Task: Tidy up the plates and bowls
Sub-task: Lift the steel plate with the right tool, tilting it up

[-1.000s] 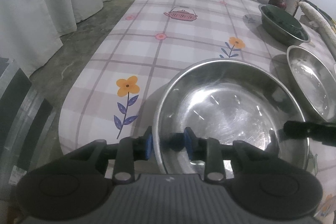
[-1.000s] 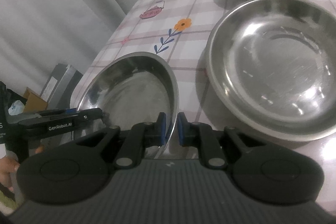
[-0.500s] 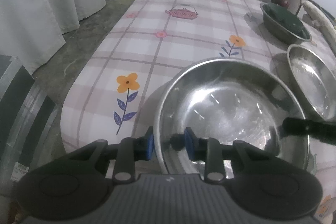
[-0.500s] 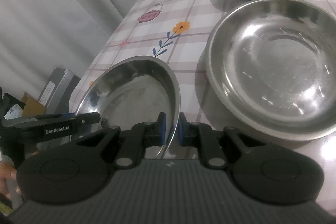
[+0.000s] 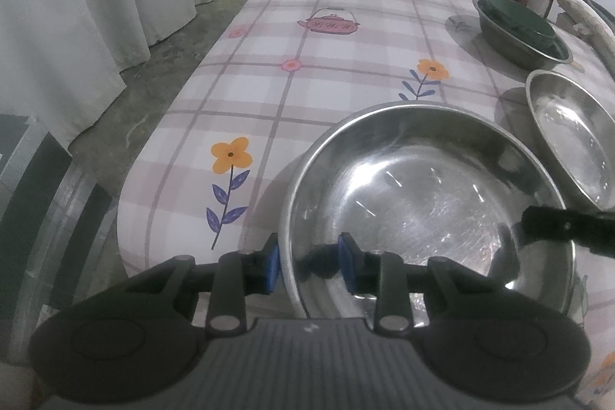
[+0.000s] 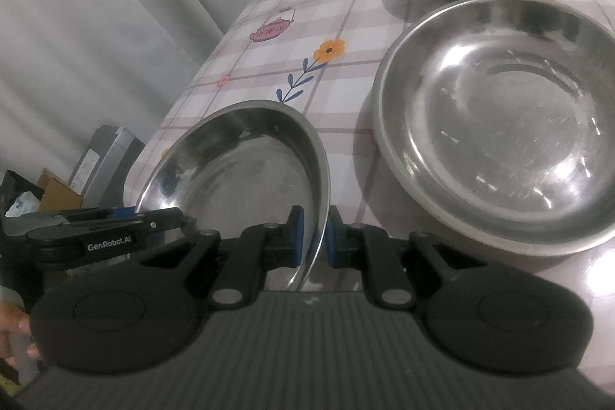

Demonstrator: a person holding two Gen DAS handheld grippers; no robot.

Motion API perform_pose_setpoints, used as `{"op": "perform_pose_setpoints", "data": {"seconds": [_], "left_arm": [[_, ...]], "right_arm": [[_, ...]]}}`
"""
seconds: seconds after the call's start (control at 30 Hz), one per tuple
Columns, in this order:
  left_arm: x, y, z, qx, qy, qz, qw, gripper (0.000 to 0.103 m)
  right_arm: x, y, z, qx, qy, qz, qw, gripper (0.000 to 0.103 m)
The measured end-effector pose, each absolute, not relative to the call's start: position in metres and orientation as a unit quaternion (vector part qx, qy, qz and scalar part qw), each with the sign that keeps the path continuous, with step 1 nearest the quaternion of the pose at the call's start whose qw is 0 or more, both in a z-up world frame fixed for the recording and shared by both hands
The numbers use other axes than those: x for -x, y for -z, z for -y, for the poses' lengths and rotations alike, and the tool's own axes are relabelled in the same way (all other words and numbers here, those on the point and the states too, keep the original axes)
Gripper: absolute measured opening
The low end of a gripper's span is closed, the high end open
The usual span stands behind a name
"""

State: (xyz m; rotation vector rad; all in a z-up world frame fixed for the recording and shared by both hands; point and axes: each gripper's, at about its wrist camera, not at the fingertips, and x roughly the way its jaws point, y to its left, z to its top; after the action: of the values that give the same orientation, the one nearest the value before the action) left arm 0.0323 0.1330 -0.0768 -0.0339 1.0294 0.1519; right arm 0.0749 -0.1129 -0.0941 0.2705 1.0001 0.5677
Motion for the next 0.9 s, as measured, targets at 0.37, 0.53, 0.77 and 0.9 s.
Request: {"op": "perform_pose_setpoints", "data": {"seconds": [0.37, 0.53, 0.77, 0.9], "left_arm": [[-0.0312, 0.0722, -0.1295, 0.01, -0.073, -0.484, 0.872, 0.032], [-0.0304, 0.0718, -0.1288, 0.01, -0.074, -0.482, 0.873, 0.032], [-0.0302, 0.0743, -0.1304, 0.018, -0.068, -0.484, 0.872, 0.032], [-0.0299, 0.0774, -0.1346, 0.032, -0.06, -0.485, 0.872, 0.032]], "right_arm": [[-0.072, 0.0908, 0.1157, -0.127, -0.268, -0.464, 0.835, 0.011], [-0.0698, 0.0892, 0.1158, -0.126, -0.268, -0.462, 0.836, 0.012], [-0.0704, 0.0911, 0.1165, -0.125, -0.266, -0.463, 0.836, 0.012], [-0.0721, 0.0946, 0.1169, -0.129, -0.265, -0.467, 0.834, 0.012]]}}
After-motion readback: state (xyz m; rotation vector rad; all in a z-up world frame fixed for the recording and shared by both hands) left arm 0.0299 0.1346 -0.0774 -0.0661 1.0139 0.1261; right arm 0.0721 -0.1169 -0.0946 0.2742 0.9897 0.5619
